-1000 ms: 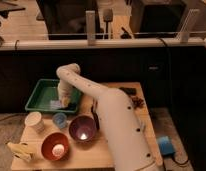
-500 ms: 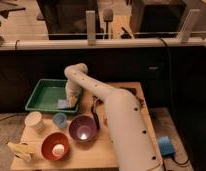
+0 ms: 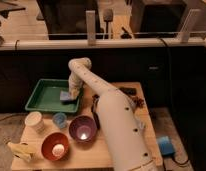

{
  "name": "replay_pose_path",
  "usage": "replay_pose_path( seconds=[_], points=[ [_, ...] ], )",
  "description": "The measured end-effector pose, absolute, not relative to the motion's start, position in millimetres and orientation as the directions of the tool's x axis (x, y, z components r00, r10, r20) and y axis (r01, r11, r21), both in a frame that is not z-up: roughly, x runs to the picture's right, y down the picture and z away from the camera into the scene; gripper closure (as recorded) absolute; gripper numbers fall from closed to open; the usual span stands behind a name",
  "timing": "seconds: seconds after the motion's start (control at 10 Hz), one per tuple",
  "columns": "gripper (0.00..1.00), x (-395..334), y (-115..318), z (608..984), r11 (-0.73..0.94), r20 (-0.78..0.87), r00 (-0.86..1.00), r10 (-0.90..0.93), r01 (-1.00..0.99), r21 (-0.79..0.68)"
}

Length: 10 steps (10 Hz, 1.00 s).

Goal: Wipe tray with sponge

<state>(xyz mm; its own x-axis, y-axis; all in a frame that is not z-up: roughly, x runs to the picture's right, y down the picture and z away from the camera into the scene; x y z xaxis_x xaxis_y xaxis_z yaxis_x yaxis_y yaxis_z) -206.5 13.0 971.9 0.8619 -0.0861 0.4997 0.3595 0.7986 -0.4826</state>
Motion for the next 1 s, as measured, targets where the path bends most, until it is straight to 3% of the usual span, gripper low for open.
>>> replay_pose_path(
  seconds=[0.5,1.0],
  points=[
    [1.00,-285.6,-3.4,967.9,0.783,0.587,0.790,-0.178,0.475,-0.401],
    [1.00,-326.2,18.6,951.8,0.724,0.666,0.698,-0.262,0.599,-0.343]
  ],
)
